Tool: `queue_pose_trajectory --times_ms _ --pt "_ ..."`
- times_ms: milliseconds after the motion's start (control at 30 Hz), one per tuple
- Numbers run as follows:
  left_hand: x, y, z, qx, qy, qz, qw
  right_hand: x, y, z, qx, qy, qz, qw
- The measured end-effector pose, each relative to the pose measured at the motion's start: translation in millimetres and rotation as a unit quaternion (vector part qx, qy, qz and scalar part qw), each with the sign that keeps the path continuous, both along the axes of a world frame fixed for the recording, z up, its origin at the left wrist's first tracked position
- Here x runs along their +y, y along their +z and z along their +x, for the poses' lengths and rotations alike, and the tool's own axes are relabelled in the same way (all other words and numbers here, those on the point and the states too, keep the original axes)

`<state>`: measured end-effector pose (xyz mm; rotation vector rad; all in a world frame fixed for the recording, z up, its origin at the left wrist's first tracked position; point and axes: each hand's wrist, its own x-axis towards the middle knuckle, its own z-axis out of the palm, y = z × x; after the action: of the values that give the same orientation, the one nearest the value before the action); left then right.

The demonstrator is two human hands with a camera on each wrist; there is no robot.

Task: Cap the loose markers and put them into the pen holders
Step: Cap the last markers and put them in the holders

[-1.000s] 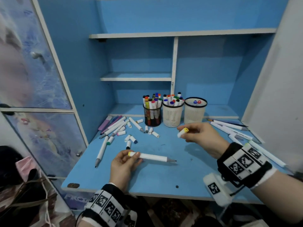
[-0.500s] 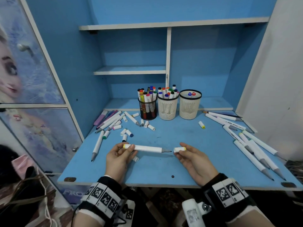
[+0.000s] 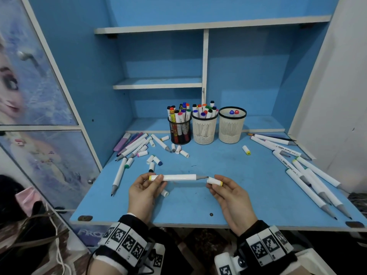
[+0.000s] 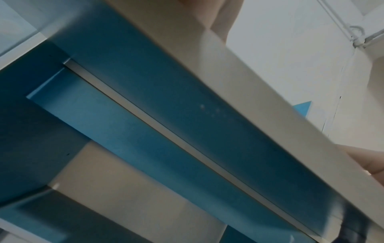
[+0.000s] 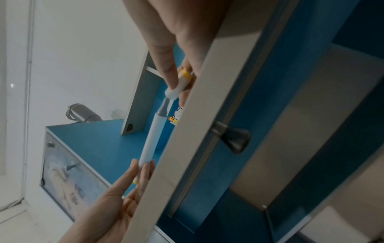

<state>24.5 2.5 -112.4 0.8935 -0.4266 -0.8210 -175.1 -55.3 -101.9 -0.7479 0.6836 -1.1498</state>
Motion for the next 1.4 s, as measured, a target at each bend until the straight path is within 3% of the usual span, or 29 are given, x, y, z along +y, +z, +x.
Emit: queue_pose_trajectory --times_ms 400,667,867,1033,1233,1400 --pt "-0.8 -3.0 1.3 -0.046 -0.007 0.011 0.999 0.5 -2.4 -0.3 -0.006 -0.011 -0.019 1.000" --pt "2.4 -1.8 -1.2 -0.070 -0.026 0.012 0.997 6.5 -3.3 2.2 0.079 -0.001 -0.076 0.994" --pt "5.4 -0.1 -6.2 -0.153 -0.047 0.059 0.985 6.8 -4.5 1.4 0.106 -0.009 -0.093 0.990" --pt "6.9 0.5 -6.1 -0.171 -0.039 0.058 0.983 10.0 -5.3 1.0 0.149 -0.013 -0.117 0.982" --pt "6.7 6.7 -6.3 -0.153 -0.039 0.055 0.986 8.4 -2.9 1.3 0.181 0.019 -0.115 0.977" --pt "9.6 19.4 -8.7 -0.099 -0.016 0.040 0.994 6.2 12.8 3.9 0.262 0.133 -0.119 0.949"
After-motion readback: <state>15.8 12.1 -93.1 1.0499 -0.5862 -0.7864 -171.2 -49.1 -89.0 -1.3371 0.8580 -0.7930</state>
